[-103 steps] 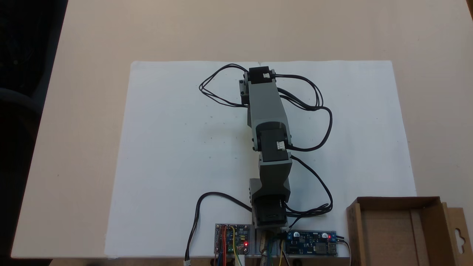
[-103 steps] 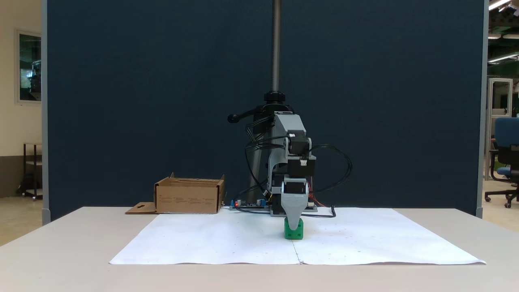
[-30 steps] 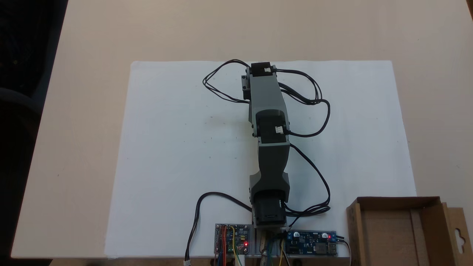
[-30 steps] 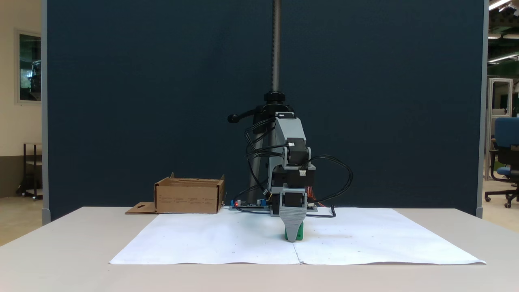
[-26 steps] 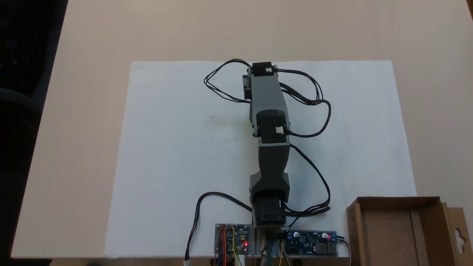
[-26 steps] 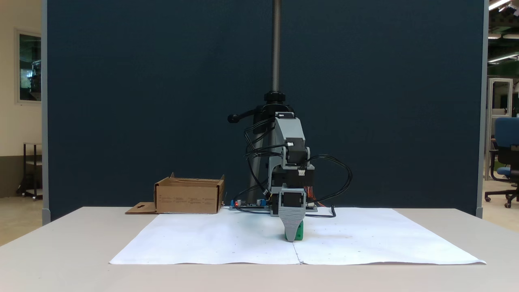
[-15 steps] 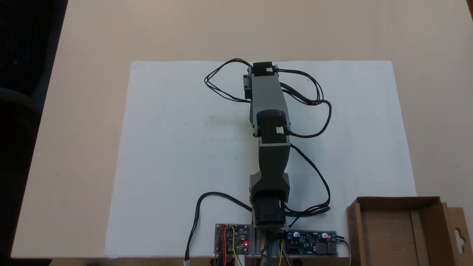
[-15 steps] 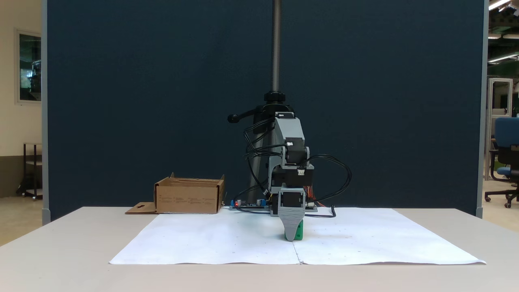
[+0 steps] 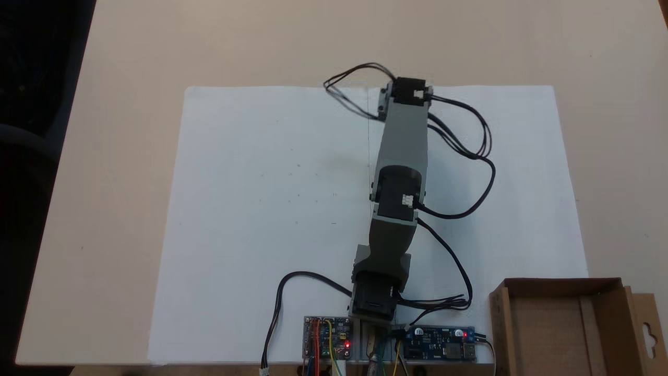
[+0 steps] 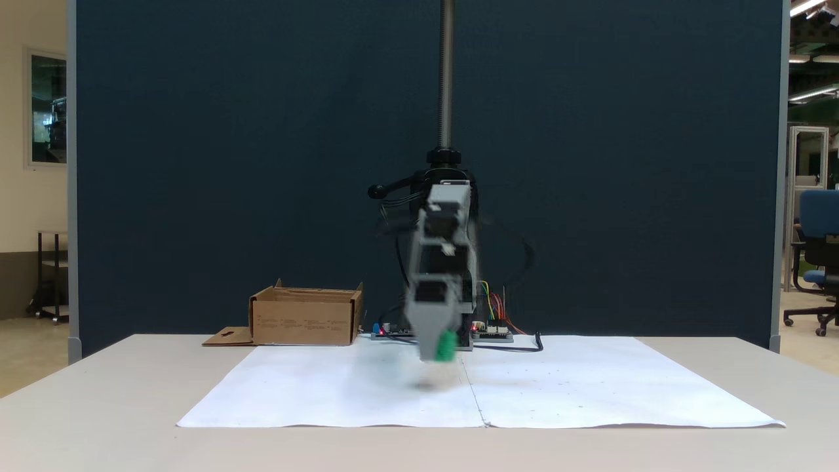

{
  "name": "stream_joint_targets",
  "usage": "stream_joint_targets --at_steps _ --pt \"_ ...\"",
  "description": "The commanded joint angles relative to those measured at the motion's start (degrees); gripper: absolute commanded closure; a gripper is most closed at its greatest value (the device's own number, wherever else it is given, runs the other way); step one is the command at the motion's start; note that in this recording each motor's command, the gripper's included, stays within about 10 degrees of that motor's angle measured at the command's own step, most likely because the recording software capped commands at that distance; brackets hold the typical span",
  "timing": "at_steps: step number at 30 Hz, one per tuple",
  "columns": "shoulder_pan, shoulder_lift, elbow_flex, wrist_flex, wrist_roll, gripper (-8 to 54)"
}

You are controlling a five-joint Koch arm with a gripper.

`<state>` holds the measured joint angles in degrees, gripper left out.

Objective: Grasp a green dice and put it in the bin.

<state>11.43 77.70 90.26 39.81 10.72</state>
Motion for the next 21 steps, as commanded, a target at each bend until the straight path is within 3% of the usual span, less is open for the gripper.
stream_joint_targets --at_steps 1,21 --pt "5.5 3.0 -4.5 -7.1 2.5 33.4" --pt "42.6 5.9 -17.6 -15.5 -0.4 33.4"
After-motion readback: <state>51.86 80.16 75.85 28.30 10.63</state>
